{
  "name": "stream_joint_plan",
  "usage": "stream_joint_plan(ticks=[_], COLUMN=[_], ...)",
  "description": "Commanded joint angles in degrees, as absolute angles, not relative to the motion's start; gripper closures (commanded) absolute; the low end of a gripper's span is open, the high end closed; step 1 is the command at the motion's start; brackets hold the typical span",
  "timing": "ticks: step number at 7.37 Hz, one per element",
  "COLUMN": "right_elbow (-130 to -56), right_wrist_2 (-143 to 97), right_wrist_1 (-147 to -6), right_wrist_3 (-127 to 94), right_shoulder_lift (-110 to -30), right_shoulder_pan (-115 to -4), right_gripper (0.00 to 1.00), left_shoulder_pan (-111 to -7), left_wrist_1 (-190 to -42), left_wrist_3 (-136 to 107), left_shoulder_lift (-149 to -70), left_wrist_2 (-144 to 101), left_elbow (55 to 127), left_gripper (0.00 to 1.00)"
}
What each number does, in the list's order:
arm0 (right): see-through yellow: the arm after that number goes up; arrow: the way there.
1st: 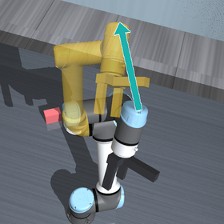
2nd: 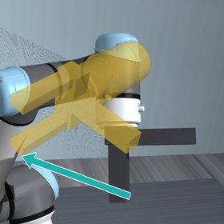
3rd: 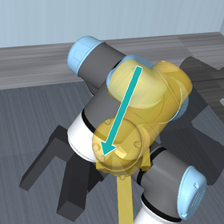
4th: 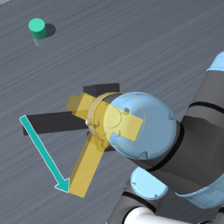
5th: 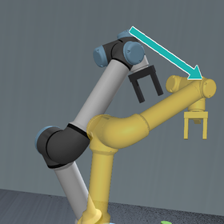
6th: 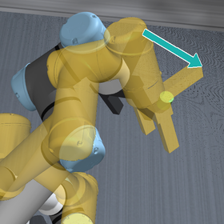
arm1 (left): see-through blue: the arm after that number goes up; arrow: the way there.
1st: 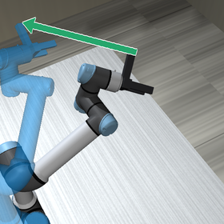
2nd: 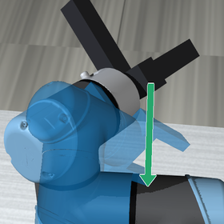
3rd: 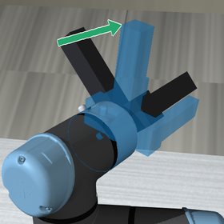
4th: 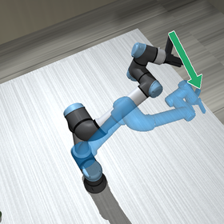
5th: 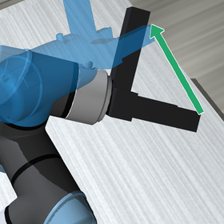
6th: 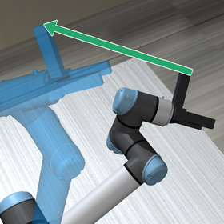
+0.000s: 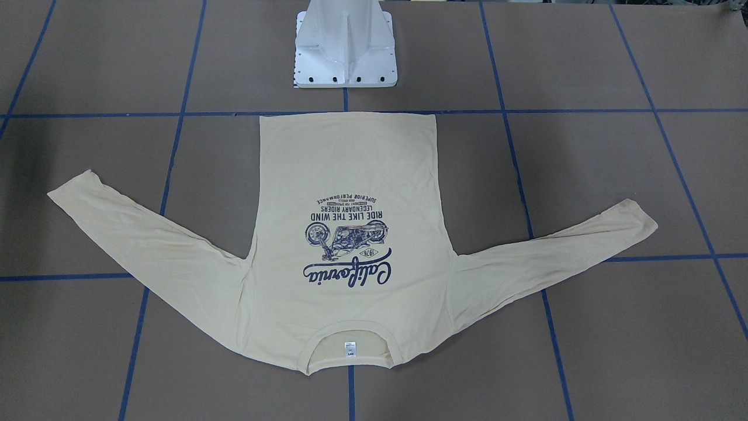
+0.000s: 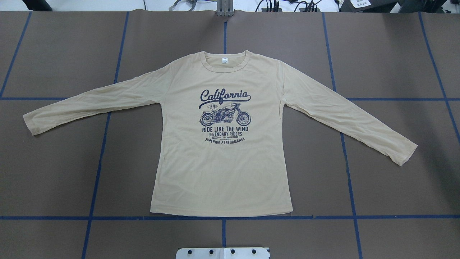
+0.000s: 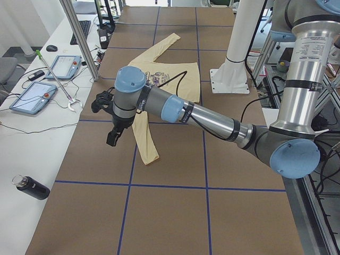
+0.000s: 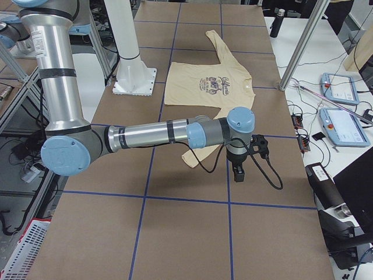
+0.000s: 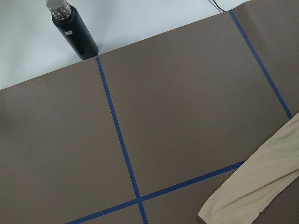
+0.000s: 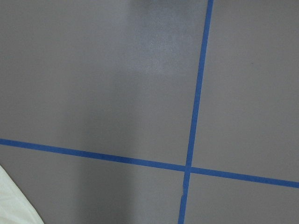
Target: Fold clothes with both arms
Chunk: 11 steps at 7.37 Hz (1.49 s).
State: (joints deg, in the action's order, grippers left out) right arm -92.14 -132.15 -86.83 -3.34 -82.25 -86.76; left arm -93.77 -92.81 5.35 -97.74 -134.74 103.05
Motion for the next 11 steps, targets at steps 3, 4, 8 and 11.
stream_joint_plan(ticks=[3, 4, 8, 11], right_elbow=[-90.7, -91.2, -91.8, -91.5], right_wrist_2=[-132.6, -135.2, -134.8, -133.9], right_wrist_1=[-86.1, -82.8, -56.6, -54.9], right_wrist_3=[-3.3, -3.3, -35.6, -36.0], right_shoulder_lift=[-83.4, -84.3, -95.3, -99.7], right_shoulder_pan=[-85.2, -82.7, -66.7, -63.4], right_gripper=[0.0, 0.0, 0.0, 0.01], left_shoulder_pan=[-93.6, -93.4, -93.4, -93.4], left_wrist_1=[-94.7, -94.8, -94.8, -94.8], left_wrist_3=[5.7, 5.8, 5.8, 5.8], left_shoulder_lift=[-95.4, -95.0, -94.0, -94.0], left_wrist_2=[-134.9, -135.0, -135.2, -135.2], left_elbow=[103.2, 102.9, 104.2, 104.3], left_gripper=[0.0, 0.0, 0.0, 0.0])
